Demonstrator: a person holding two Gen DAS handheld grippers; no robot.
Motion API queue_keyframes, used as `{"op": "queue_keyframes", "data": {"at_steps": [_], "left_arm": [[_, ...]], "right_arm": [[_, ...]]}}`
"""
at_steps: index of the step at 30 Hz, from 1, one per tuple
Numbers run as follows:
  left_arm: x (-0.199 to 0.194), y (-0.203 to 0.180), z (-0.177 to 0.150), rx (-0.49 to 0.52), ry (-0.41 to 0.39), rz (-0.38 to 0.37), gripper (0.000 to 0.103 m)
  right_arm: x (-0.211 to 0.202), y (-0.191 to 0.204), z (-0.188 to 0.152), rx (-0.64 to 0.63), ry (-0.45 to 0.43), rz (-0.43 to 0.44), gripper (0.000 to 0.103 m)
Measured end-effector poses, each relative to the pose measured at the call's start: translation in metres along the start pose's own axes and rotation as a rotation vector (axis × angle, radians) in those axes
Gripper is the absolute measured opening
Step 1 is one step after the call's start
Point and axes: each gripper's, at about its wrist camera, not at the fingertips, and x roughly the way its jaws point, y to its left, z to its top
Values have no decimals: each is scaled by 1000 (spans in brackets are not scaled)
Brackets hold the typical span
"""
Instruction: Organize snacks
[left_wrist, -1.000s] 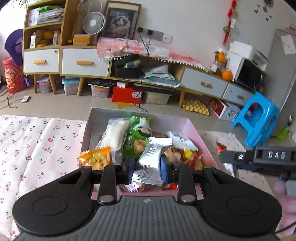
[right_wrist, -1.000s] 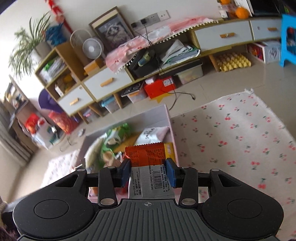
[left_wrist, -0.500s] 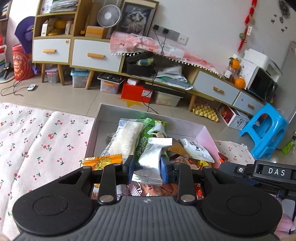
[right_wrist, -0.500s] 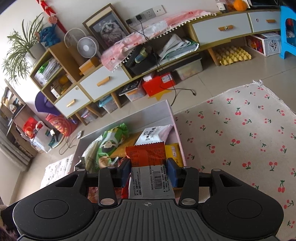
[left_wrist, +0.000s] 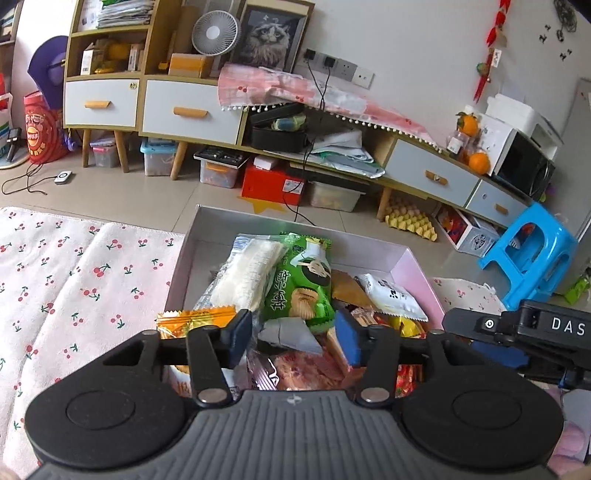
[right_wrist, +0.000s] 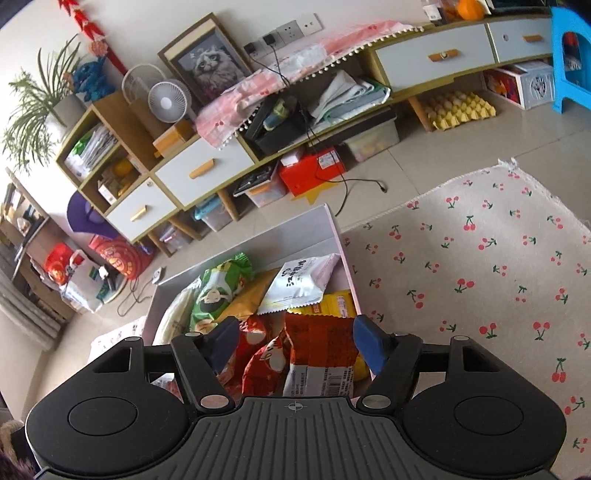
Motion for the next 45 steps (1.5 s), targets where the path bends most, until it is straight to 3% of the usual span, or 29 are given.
{"op": "queue_keyframes", "data": {"at_steps": [8, 18, 29, 33, 42, 45], "left_arm": [[-27, -11, -4, 31, 31, 20, 80], [-74, -10, -21, 30, 98, 96, 100], [-114, -12, -43, 40, 173, 153, 102], [-120, -11, -52, 45, 196, 190, 102], [-128, -9, -66, 82, 194, 273, 102], [-128, -11, -68, 100, 197, 268, 102]], "right_arm": [[-30, 16, -8, -83, 8, -35, 79], [-81, 28, -29, -124, 42, -99, 86], [-128, 56, -62, -238, 96, -187, 93], [-138, 56, -75, -224, 101, -218, 96], [-132, 61, -102, -278, 127, -306, 96], [-127, 63, -107, -311, 133, -314, 96]]}}
